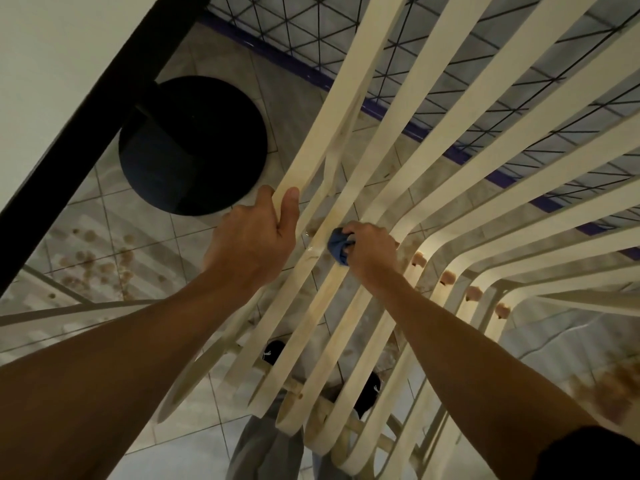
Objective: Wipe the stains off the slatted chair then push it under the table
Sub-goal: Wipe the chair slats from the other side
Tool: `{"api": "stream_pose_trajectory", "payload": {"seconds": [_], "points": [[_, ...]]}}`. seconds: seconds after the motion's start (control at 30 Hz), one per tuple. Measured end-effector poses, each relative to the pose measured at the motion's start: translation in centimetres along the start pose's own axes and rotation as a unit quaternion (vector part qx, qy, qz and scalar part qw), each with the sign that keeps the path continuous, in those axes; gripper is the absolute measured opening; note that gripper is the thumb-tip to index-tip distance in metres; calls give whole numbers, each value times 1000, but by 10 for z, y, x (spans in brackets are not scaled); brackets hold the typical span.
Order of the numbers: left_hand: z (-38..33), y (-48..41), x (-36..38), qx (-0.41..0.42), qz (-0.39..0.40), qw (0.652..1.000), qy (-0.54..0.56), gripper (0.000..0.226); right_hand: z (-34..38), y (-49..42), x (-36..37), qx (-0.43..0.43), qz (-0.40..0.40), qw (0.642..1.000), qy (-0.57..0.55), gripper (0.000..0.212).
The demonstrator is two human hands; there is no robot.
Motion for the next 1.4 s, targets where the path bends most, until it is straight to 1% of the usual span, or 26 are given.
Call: {"api": "stream_pose_trajectory", "payload": {"seconds": [0.2,0.3,0.37,0.43,0.5,0.53,0.6,0.67,0.77,0.87,0.93,1.03,1.13,1.17,1.2,1.27,1.33,1.4], "points": [[4,0,4,-10,-1,1000,-5,55,2,41,31,4,28,999,-32,36],[5,-1,5,-11,-6,1000,-6,55,-2,39,28,43,61,992,-100,32],[4,0,4,-5,-9,1000,1,52,-3,27,15,60,54,984,-157,29],[2,1,3,3,-6,1000,5,51,-2,12,0,59,21,977,-202,28],[4,0,4,1,1,1000,5,56,5,0,-5,41,-1,980,-195,28],[5,-1,5,-5,3,1000,4,60,9,-4,-2,30,6,983,-181,28],[9,-1,8,-16,8,1000,2,66,18,-6,8,5,41,987,-154,28],[10,-2,10,-20,9,1000,1,67,25,-3,18,-20,78,988,-134,31],[9,-2,9,-18,3,1000,0,67,29,5,24,-50,96,991,-79,34],[6,-2,7,-14,2,1000,-3,66,26,19,31,-77,136,987,-35,33],[5,-2,5,-16,-3,1000,-8,65,22,30,38,-82,167,981,-52,35],[4,-2,4,-18,-6,1000,-14,67,16,42,46,-99,191,974,-77,38],[4,-2,3,-18,-3,1000,-13,67,14,43,45,-90,217,964,-125,35],[3,-2,3,-16,-3,1000,-10,66,13,42,40,-86,206,964,-142,34],[2,-2,3,-16,-4,1000,-6,65,12,38,34,-83,178,968,-157,33],[1,-1,2,-11,-2,1000,-6,57,4,27,17,-62,98,977,-178,34],[0,0,1,-5,-1,1000,-4,49,-7,14,0,-22,26,985,-168,36],[-2,0,0,-4,-3,1000,-3,54,-20,4,-8,21,-14,990,-141,34]]}}
Point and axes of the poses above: each hand's wrist, its own y-axis away from the middle knuckle, its own x-axis out of the palm, z = x × y, the point moved 1 cm from there along -y, towards the middle knuckle, and after that the axes turned 4 degrees about x, right-handed, at the moved point
